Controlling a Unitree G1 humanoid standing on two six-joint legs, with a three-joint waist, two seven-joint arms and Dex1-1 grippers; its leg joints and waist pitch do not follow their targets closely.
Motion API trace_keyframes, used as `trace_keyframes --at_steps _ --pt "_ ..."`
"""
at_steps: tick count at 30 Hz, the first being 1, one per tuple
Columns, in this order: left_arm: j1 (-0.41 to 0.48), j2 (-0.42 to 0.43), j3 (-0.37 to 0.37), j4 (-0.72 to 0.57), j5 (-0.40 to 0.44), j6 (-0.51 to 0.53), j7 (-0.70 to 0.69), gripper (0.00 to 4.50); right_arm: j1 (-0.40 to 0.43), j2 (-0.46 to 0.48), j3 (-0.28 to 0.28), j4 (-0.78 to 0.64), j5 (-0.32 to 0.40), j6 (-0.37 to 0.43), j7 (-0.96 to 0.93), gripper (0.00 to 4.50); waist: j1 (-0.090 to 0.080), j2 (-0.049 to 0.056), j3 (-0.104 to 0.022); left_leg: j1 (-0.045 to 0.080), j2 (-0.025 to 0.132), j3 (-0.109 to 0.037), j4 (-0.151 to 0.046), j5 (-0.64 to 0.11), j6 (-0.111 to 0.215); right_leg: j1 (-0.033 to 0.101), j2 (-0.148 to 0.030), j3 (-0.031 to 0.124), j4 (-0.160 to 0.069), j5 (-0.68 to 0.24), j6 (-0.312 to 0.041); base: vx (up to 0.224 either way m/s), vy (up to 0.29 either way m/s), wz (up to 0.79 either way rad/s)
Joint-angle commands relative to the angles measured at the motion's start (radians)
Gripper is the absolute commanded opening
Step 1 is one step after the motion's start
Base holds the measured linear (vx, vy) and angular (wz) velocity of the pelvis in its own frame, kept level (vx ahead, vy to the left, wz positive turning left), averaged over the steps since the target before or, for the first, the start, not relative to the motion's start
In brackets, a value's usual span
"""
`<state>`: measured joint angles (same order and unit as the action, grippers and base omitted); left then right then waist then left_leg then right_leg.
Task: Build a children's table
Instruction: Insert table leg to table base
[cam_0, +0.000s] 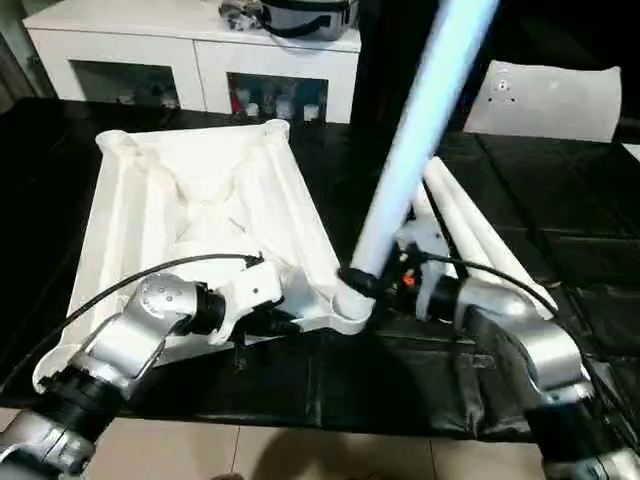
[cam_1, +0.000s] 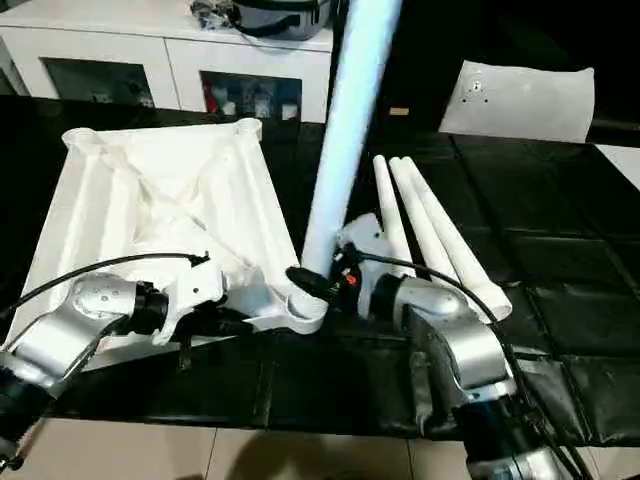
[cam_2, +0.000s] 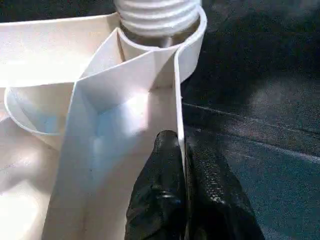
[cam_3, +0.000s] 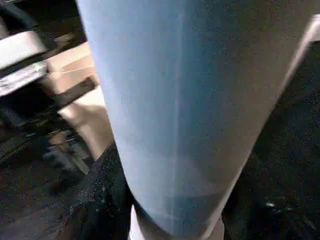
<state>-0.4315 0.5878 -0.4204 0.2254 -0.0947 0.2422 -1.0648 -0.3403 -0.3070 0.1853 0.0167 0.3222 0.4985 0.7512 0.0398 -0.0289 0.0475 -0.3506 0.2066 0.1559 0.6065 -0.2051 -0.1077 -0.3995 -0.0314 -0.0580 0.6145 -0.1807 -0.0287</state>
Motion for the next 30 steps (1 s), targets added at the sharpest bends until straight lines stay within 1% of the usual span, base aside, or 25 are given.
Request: trace_keyframes --at_steps 1,3,5,6,7,9,10,12,17,18,19,23,24,25,27,28,30 --pt "-0.024 0.0 0.01 0.018 0.019 -0.024 0.003 0.0 -0.007 -0.009 0.023 0.009 0.008 -0.002 0.029 1.92 0.001 -0.001 -0.051 -0.001 0.018 0.002 -0.074 -0.162 0.016 0.047 -0.09 0.052 -0.09 -0.393 -0.09 0.0 0.0 0.0" --pt "-0.025 -0.001 0.009 0.021 0.02 -0.026 0.001 0.0 -0.006 -0.009 0.026 0.013 0.003 -0.009 0.031 1.92 0.001 0.0 -0.051 -0.001 0.018 0.001 -0.074 -0.166 0.015 0.046 -0.09 0.052 -0.09 -0.401 -0.088 0.0 0.0 0.0" --pt "-0.025 -0.006 0.012 0.028 0.018 -0.031 -0.005 0.0 -0.005 -0.01 0.033 0.028 -0.015 -0.033 0.031 1.92 0.002 0.0 -0.051 0.0 0.019 0.001 -0.075 -0.168 0.011 0.044 -0.09 0.052 -0.09 -0.397 -0.09 0.0 0.0 0.0" --pt "-0.024 -0.007 0.013 0.028 0.016 -0.032 -0.007 0.0 -0.005 -0.009 0.033 0.032 -0.018 -0.038 0.03 1.92 0.002 -0.001 -0.051 0.0 0.019 0.002 -0.075 -0.17 0.011 0.044 -0.09 0.052 -0.091 -0.398 -0.09 0.0 0.0 0.0" --pt "-0.024 -0.014 0.016 0.035 0.009 -0.045 -0.023 0.0 -0.011 0.001 0.028 0.061 -0.031 -0.057 0.027 1.92 0.003 0.002 -0.052 -0.001 0.018 0.001 -0.074 -0.169 0.01 0.044 -0.091 0.052 -0.091 -0.4 -0.091 0.0 0.0 0.0" --pt "-0.024 -0.016 0.017 0.034 0.005 -0.044 -0.031 0.0 -0.015 0.005 0.027 0.073 -0.037 -0.066 0.024 1.92 0.001 0.0 -0.052 -0.001 0.017 0.002 -0.074 -0.173 0.01 0.044 -0.09 0.052 -0.092 -0.409 -0.089 0.0 0.0 0.0" --pt "-0.024 -0.015 0.016 0.028 0.002 -0.043 -0.042 0.0 -0.023 0.013 0.024 0.09 -0.042 -0.076 0.019 1.92 0.002 0.004 -0.052 -0.001 0.018 0.001 -0.074 -0.171 0.009 0.045 -0.091 0.052 -0.091 -0.405 -0.091 0.0 0.0 0.0" --pt "-0.024 -0.014 0.013 0.029 0.003 -0.044 -0.046 0.0 -0.03 0.015 0.024 0.103 -0.045 -0.086 0.018 1.92 0.001 0.003 -0.053 -0.001 0.018 0.001 -0.075 -0.169 0.01 0.046 -0.09 0.052 -0.089 -0.389 -0.098 0.0 0.0 0.0" --pt "-0.029 -0.014 0.012 0.042 0.012 -0.055 -0.045 0.0 -0.037 0.011 0.031 0.117 -0.048 -0.092 0.028 1.92 0.001 0.005 -0.055 0.0 0.02 0.001 -0.076 -0.158 0.009 0.048 -0.088 0.053 -0.081 -0.319 -0.126 0.0 0.0 0.0" --pt "-0.032 -0.015 0.013 0.046 0.014 -0.058 -0.042 0.0 -0.037 0.007 0.036 0.118 -0.049 -0.088 0.035 1.92 0.001 0.003 -0.055 -0.001 0.019 0.002 -0.075 -0.157 0.01 0.049 -0.088 0.053 -0.082 -0.317 -0.127 0.0 0.0 0.0" --pt "-0.039 -0.019 0.018 0.061 0.025 -0.067 -0.04 0.0 -0.033 -0.009 0.057 0.12 -0.064 -0.092 0.056 1.92 0.003 0.004 -0.053 -0.001 0.018 0.003 -0.075 -0.164 0.01 0.049 -0.088 0.053 -0.085 -0.334 -0.123 0.0 0.0 0.0" --pt "-0.045 -0.021 0.023 0.073 0.032 -0.071 -0.035 0.0 -0.026 -0.02 0.067 0.12 -0.069 -0.094 0.078 1.92 0.006 0.002 -0.051 0.003 0.018 0.002 -0.075 -0.188 0.011 0.046 -0.091 0.052 -0.092 -0.406 -0.1 0.0 0.0 0.0" --pt "-0.045 -0.021 0.024 0.075 0.034 -0.073 -0.036 0.0 -0.025 -0.024 0.067 0.121 -0.068 -0.093 0.081 1.92 0.005 0.001 -0.05 0.002 0.018 0.002 -0.076 -0.19 0.012 0.046 -0.09 0.052 -0.094 -0.417 -0.097 0.0 0.0 0.0" --pt "-0.046 -0.021 0.024 0.076 0.035 -0.074 -0.036 0.0 -0.024 -0.026 0.066 0.121 -0.067 -0.093 0.083 1.92 0.005 0.001 -0.05 0.002 0.017 0.002 -0.075 -0.192 0.013 0.045 -0.091 0.052 -0.097 -0.441 -0.086 0.0 0.0 0.0" --pt "-0.046 -0.021 0.026 0.079 0.035 -0.075 -0.036 0.0 -0.024 -0.03 0.065 0.119 -0.065 -0.092 0.086 1.92 0.006 0.001 -0.051 0.001 0.018 0.001 -0.075 -0.182 0.014 0.045 -0.091 0.052 -0.096 -0.434 -0.084 0.0 0.0 0.0" --pt "-0.046 -0.022 0.027 0.082 0.035 -0.077 -0.036 0.0 -0.024 -0.035 0.062 0.117 -0.064 -0.09 0.091 1.92 0.006 0.005 -0.051 0.001 0.018 0.0 -0.075 -0.182 0.014 0.044 -0.091 0.051 -0.095 -0.43 -0.086 0.0 0.0 0.0" --pt "-0.046 -0.022 0.028 0.087 0.036 -0.084 -0.039 0.0 -0.024 -0.039 0.056 0.118 -0.067 -0.089 0.098 1.92 0.005 0.003 -0.052 0.001 0.018 0.0 -0.076 -0.182 0.015 0.045 -0.088 0.051 -0.094 -0.41 -0.092 0.0 0.0 0.0"
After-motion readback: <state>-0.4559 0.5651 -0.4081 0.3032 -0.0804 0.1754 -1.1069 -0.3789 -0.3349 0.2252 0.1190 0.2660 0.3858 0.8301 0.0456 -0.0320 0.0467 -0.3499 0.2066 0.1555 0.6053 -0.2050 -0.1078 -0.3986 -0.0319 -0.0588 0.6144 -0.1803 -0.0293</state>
